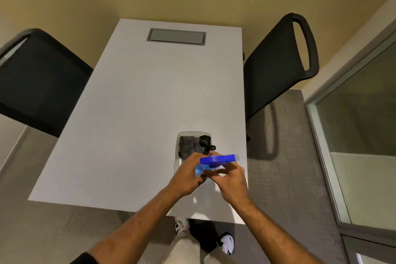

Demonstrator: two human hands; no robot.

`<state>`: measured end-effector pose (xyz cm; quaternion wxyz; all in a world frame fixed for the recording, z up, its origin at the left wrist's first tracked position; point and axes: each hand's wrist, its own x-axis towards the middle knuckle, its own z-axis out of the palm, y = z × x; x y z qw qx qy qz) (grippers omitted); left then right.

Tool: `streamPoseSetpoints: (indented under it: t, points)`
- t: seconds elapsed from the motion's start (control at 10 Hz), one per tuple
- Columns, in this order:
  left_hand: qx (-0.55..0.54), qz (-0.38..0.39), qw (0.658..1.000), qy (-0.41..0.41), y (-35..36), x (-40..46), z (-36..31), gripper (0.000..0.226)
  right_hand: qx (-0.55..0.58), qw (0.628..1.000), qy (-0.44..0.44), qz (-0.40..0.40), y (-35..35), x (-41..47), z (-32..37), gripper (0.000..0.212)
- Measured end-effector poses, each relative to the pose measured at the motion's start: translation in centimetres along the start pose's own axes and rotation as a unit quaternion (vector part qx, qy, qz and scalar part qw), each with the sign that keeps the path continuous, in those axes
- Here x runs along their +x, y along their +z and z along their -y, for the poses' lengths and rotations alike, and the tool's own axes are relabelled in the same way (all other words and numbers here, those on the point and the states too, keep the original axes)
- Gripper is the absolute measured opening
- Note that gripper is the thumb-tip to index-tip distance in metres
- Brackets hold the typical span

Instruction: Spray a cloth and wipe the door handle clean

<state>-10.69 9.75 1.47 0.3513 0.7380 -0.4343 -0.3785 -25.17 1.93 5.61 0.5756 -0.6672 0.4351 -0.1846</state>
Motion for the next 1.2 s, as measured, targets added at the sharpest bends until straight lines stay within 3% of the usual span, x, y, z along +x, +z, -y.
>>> streamPoseSetpoints:
  t: [0.4, 0.5, 0.8, 0.9, 1.0, 1.1, 1.2]
  points:
    - [0.002, 0.087, 0.996, -0.019, -2.5, 3.4, 6.4, 0.038, -0.037, 0.990, 0.110, -0.075, 7.8, 2.6, -3.5, 0.050]
    - [-0.006, 0.103, 0.994, -0.024, -2.7, 3.7, 7.3, 0.044, -0.036, 0.989, 0.125, -0.071, 8.8, 2.8, -4.2, 0.049]
    - [-0.019, 0.133, 0.991, -0.005, -3.0, 4.2, 8.5, 0.035, -0.015, 0.983, 0.155, -0.095, 10.7, 2.6, -5.6, 0.055]
    - [0.005, 0.172, 0.985, -0.008, -3.9, 4.3, 8.0, 0.049, -0.011, 0.981, 0.165, -0.103, 10.3, 2.6, -5.8, 0.044]
    - [0.058, 0.210, 0.976, -0.025, -5.2, 4.7, 8.1, 0.072, -0.015, 0.985, 0.162, -0.059, 9.4, 2.0, -5.8, 0.049]
    - [0.095, 0.185, 0.978, -0.029, -6.9, 4.8, 6.9, 0.077, -0.018, 0.987, 0.157, -0.023, 7.7, 0.6, -5.0, 0.050]
    - [0.063, 0.059, 0.996, -0.010, -8.9, 5.6, 4.6, 0.077, -0.022, 0.988, 0.146, -0.040, 5.8, -0.9, -4.9, 0.056]
